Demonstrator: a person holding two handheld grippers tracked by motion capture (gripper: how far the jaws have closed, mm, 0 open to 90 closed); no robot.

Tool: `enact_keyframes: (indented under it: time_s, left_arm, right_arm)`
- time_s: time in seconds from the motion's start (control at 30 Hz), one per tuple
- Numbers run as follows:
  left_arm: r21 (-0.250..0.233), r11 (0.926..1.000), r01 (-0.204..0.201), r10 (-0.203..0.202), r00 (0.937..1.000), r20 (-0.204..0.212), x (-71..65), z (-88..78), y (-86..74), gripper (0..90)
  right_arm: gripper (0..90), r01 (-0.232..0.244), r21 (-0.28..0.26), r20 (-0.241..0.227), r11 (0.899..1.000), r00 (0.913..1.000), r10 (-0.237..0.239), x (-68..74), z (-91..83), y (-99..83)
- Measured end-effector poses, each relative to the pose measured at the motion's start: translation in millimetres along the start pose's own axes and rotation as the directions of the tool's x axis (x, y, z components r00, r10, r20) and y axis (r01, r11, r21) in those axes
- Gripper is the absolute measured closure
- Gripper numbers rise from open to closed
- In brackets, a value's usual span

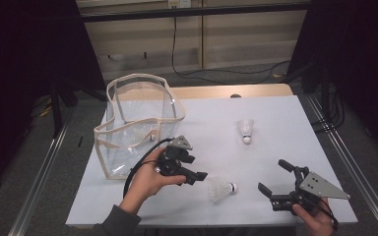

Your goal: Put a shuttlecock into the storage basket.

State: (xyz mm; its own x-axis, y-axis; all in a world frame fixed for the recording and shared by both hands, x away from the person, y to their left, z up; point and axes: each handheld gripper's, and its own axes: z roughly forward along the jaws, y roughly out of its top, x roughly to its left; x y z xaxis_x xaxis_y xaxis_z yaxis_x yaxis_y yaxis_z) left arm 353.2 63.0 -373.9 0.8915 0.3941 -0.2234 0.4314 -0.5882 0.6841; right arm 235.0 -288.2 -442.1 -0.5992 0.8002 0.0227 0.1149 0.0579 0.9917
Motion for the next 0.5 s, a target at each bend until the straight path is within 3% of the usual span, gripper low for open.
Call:
enact_keyframes:
  time_s: [0.27,0.5]
  left_arm:
    - [0.008,1.0000,-0.005,0.005,0.9999,-0.009,-0.6,7.7,-4.3,27.5]
    - [0.004,0.9999,-0.016,0.016,0.9998,0.010,-2.7,12.7,-5.8,28.4]
  right_arm:
    - [0.0,-0.001,0.001,-0.001,1.000,1.0000,0.001,0.0,0.0,0.0]
    - [0.1,0.002,0.001,-0.001,1.000,1.0000,-0.002,0.0,0.4,-0.2]
